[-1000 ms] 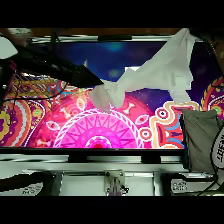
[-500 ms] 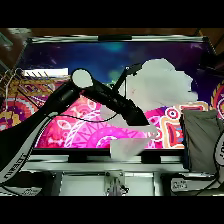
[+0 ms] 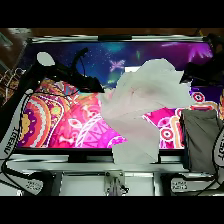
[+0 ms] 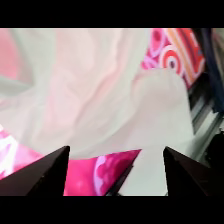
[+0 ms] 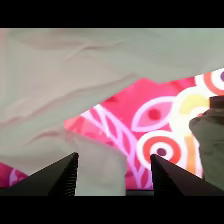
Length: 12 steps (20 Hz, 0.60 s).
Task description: Fold the shirts.
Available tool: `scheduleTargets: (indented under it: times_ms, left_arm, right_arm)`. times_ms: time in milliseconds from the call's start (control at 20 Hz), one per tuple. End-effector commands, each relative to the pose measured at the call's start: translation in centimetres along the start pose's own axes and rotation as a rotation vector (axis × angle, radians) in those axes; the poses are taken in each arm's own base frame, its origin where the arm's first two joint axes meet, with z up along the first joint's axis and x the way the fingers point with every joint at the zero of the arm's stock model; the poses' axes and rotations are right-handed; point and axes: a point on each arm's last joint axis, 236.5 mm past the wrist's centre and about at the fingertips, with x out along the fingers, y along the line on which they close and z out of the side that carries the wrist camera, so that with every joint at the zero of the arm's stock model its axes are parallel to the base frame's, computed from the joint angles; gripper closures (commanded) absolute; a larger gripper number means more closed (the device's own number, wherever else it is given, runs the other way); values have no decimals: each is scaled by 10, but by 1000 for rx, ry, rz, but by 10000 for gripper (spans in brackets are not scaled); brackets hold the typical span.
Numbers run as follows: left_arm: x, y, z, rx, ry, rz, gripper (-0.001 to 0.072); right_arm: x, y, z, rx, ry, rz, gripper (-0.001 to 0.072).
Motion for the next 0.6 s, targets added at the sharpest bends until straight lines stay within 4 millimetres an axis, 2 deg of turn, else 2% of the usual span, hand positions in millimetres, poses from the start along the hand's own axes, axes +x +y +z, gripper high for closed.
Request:
scheduleTargets:
  times_ms: [0,100,250,400,550]
  left_arm:
    - [-3,77,-14,-129,41,101,-7]
    - [21,87,-18,-137,64,95,-11]
    - [51,108,1,-139,-7,132,-12]
    - [63,129,20,-151,-96,173,-12]
    - [70,141,21,-166,-107,186,-11]
  right_arm:
    - [37,41,-37,-68,171,119,142]
    - [74,52,-59,-77,260,127,142]
    - [113,79,-67,-97,255,155,142]
    - [121,104,-62,-127,207,170,142]
    - [128,117,-64,-170,193,156,140]
